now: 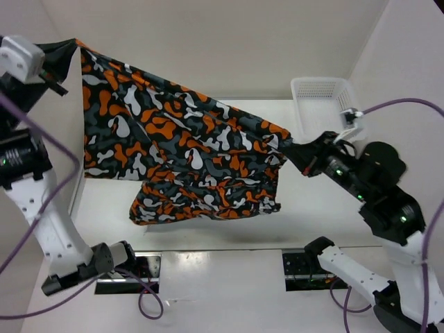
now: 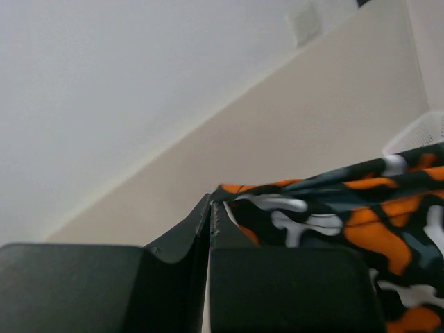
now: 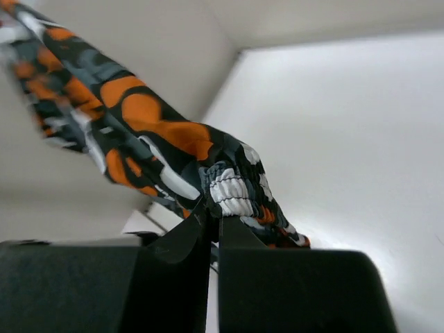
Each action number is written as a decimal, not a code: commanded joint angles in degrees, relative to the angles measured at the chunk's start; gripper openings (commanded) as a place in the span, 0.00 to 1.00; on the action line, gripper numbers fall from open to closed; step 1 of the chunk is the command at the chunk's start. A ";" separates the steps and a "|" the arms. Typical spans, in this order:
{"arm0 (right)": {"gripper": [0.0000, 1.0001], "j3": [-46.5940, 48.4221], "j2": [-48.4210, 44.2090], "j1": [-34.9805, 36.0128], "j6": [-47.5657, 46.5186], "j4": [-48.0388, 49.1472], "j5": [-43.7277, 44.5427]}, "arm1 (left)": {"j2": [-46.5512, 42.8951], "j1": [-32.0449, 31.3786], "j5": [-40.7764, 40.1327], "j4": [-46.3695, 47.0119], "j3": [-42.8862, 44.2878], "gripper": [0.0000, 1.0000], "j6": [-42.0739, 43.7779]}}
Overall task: Fold and stack the shorts
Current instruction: Fold the shorts
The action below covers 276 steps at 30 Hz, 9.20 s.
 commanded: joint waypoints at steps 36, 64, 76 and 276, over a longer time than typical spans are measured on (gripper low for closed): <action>0.00 -19.78 28.88 -8.04 -3.67 14.90 5.86 | 30.38 -35.00 -36.41 -18.64 -52.08 0.88 1.93; 0.00 -21.28 25.45 -8.57 -3.14 14.29 5.33 | 23.19 -39.84 -38.00 -20.83 -56.42 0.00 1.93; 0.00 -10.46 23.69 -9.10 -5.51 9.63 4.81 | 6.05 -34.75 -33.09 -27.52 -29.87 0.00 1.93; 0.42 -35.43 41.88 -14.90 15.58 30.81 0.24 | 4.21 -21.39 -33.69 -19.95 -75.92 0.06 1.93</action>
